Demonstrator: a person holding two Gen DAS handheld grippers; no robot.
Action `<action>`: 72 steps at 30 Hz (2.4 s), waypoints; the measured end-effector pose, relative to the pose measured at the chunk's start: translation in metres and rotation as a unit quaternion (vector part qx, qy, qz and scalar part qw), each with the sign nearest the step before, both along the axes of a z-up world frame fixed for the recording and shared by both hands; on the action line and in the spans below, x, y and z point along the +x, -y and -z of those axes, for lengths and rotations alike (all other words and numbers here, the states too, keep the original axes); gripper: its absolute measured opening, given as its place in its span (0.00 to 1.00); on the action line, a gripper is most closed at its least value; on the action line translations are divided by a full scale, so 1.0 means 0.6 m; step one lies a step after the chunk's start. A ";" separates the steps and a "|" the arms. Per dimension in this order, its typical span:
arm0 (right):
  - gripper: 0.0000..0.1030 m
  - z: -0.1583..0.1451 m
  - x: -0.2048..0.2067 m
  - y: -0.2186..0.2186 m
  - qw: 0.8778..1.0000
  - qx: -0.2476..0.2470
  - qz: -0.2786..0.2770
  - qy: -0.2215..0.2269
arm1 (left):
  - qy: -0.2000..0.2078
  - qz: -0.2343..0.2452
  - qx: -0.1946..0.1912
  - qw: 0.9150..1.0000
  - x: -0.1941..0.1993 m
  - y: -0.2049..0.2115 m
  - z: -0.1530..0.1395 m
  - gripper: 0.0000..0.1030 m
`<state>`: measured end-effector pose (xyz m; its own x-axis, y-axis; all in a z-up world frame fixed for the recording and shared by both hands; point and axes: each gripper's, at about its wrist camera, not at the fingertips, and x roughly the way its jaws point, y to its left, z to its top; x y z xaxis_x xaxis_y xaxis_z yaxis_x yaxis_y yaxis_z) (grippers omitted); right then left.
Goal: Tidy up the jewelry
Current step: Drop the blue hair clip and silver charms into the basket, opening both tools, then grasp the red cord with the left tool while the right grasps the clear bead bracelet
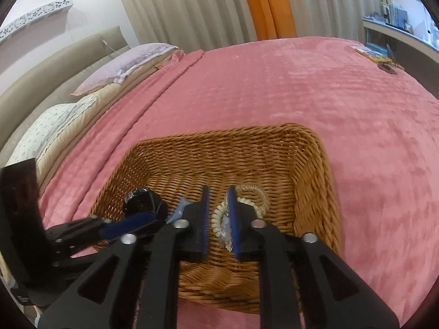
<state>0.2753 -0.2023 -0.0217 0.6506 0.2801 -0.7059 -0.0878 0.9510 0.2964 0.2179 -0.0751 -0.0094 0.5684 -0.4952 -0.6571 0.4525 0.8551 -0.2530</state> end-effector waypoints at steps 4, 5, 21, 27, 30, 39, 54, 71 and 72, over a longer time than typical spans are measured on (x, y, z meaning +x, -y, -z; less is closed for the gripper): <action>0.46 -0.020 -0.020 0.009 1.000 0.000 0.012 0.016 | 0.014 -0.002 -0.016 1.000 -0.024 -0.017 -0.032 0.37; 0.46 -0.027 -0.027 0.011 1.000 0.006 0.010 0.018 | 0.020 -0.005 -0.020 1.000 -0.037 -0.027 -0.042 0.38; 0.44 -0.012 -0.218 -0.063 0.999 -0.011 -0.045 0.001 | -0.007 -0.088 -0.040 0.995 -0.187 -0.176 -0.014 0.40; 0.37 0.062 -0.220 -0.107 0.996 -0.023 -0.070 -0.054 | -0.065 -0.089 0.006 0.994 -0.165 -0.160 0.060 0.38; 0.37 0.070 -0.223 -0.116 0.995 -0.032 -0.075 -0.057 | -0.074 -0.084 0.022 0.993 -0.159 -0.150 0.073 0.38; 0.37 0.081 -0.221 -0.132 0.993 -0.043 -0.088 -0.067 | -0.061 -0.079 0.115 0.988 -0.177 -0.112 0.090 0.29; 0.06 0.092 -0.236 -0.160 0.987 -0.102 -0.104 -0.070 | -0.056 -0.108 0.088 0.989 -0.228 -0.160 0.085 0.02; 0.06 -0.002 -0.325 -0.109 0.994 -0.025 -0.097 -0.032 | -0.002 -0.105 0.021 0.994 -0.315 -0.169 0.006 0.02; 0.06 -0.013 -0.331 -0.108 0.995 -0.024 -0.096 -0.028 | 0.005 -0.102 0.019 0.995 -0.319 -0.167 -0.004 0.02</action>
